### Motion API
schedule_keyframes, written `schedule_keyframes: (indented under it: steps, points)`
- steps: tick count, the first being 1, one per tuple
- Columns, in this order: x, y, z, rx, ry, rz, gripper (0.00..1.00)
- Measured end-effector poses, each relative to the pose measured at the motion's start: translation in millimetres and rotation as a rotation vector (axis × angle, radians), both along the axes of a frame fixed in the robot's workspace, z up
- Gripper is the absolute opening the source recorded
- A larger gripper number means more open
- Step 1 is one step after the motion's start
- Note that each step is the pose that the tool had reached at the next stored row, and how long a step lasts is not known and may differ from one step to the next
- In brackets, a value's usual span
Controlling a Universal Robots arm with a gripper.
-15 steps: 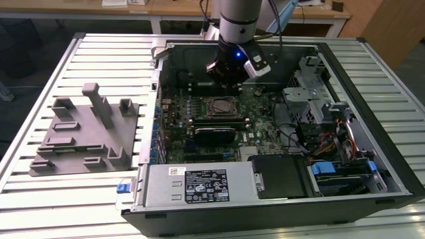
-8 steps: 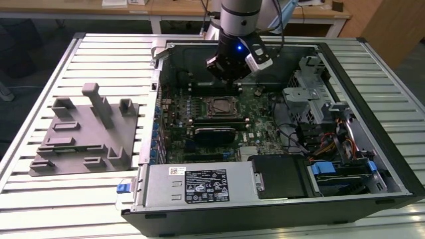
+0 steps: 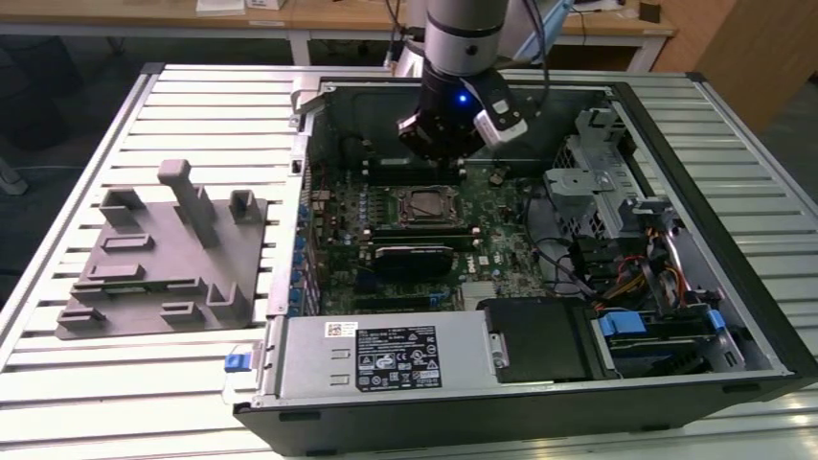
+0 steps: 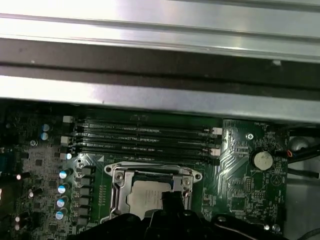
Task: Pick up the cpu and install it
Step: 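Install the second cpu locking lever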
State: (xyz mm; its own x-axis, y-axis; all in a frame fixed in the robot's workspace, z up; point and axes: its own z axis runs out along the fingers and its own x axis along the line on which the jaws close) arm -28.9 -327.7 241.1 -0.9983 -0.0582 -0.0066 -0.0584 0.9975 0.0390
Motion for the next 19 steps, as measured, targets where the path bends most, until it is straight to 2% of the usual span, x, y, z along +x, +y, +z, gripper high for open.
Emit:
schedule_keyframes:
  steps: [5,7,11,14,19]
  points:
    - [0.0,-10.7,0.0,0.0000,0.0000,0.000,0.11]
    - [0.0,-12.1,1.9,-0.0001,0.0000,0.000,0.11]
    - [-0.1,-13.1,13.2,0.0001,-0.0001,0.000,0.11]
    - [-0.1,-15.8,13.9,0.0002,0.0000,0.000,0.11]
    - [-0.1,-30.5,13.9,0.0001,0.0000,0.000,0.11]
